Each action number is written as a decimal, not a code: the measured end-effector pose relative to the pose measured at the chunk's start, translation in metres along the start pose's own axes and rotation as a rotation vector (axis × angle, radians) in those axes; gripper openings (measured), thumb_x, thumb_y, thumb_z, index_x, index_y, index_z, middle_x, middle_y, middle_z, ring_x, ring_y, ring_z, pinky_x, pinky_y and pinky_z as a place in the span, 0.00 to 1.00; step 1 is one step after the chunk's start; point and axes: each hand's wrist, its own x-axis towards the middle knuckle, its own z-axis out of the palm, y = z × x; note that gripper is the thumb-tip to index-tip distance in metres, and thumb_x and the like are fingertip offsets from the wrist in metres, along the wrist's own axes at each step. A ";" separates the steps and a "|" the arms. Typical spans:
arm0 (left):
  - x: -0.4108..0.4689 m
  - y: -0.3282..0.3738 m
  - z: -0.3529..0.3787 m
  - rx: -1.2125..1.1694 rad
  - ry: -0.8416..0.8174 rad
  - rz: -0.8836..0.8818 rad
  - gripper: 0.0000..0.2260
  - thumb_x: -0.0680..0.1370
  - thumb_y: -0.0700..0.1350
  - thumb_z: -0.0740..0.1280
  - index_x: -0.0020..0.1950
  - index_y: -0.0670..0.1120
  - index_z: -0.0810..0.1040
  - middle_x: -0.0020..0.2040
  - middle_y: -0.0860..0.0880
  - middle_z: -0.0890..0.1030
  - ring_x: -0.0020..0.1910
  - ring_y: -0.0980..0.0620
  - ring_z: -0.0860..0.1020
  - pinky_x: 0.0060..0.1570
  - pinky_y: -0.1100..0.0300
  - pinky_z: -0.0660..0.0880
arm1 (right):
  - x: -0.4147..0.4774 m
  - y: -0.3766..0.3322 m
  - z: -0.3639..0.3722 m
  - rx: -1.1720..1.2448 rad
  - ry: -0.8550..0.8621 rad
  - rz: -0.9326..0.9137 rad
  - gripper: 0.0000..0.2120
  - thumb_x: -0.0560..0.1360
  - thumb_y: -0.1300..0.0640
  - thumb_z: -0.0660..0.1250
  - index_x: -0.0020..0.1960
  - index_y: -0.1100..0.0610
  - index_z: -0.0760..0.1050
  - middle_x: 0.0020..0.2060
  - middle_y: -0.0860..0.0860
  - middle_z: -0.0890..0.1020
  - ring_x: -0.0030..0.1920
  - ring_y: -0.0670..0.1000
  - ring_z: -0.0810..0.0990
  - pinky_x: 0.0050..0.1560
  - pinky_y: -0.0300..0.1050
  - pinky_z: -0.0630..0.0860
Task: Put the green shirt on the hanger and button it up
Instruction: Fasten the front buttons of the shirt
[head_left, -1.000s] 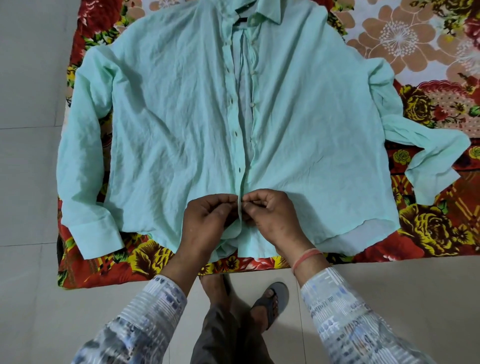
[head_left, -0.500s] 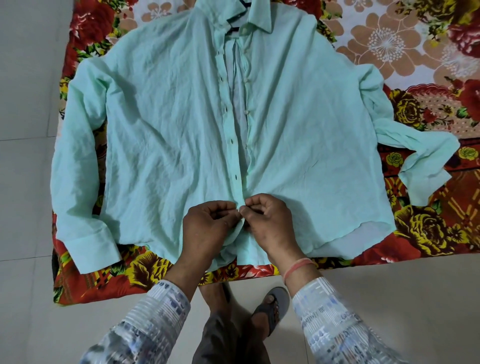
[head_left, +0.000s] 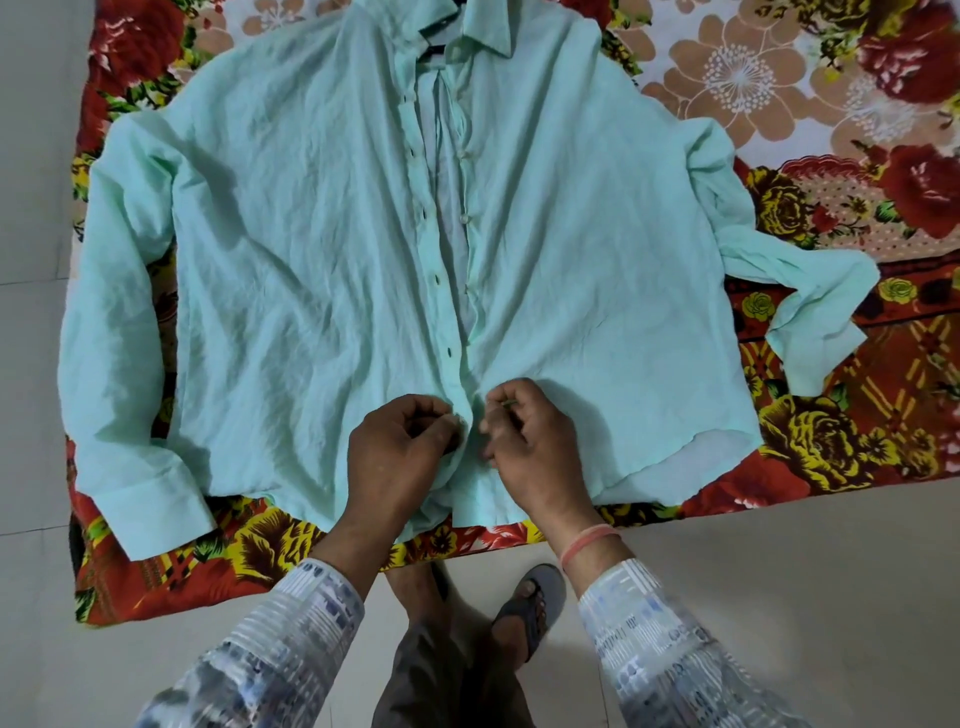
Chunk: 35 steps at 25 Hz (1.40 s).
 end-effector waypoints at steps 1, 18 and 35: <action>-0.003 0.000 0.000 0.064 0.002 0.034 0.04 0.75 0.47 0.80 0.48 0.54 0.87 0.42 0.54 0.89 0.43 0.58 0.87 0.54 0.47 0.85 | -0.004 0.008 -0.017 -0.113 0.064 -0.066 0.04 0.80 0.60 0.67 0.51 0.52 0.79 0.42 0.49 0.85 0.42 0.51 0.85 0.46 0.53 0.84; -0.036 -0.001 0.058 0.598 -0.602 0.598 0.06 0.73 0.47 0.77 0.48 0.57 0.90 0.45 0.62 0.87 0.46 0.62 0.84 0.46 0.66 0.79 | -0.017 0.102 -0.218 -0.850 0.306 -0.316 0.06 0.77 0.67 0.74 0.52 0.59 0.87 0.50 0.55 0.85 0.54 0.60 0.79 0.55 0.56 0.79; -0.051 0.051 0.069 0.445 -0.461 0.339 0.04 0.78 0.51 0.76 0.48 0.52 0.89 0.42 0.58 0.88 0.40 0.62 0.84 0.45 0.62 0.79 | -0.010 0.037 -0.169 -0.611 0.318 -0.314 0.12 0.75 0.65 0.66 0.51 0.58 0.86 0.51 0.55 0.83 0.53 0.57 0.80 0.54 0.55 0.80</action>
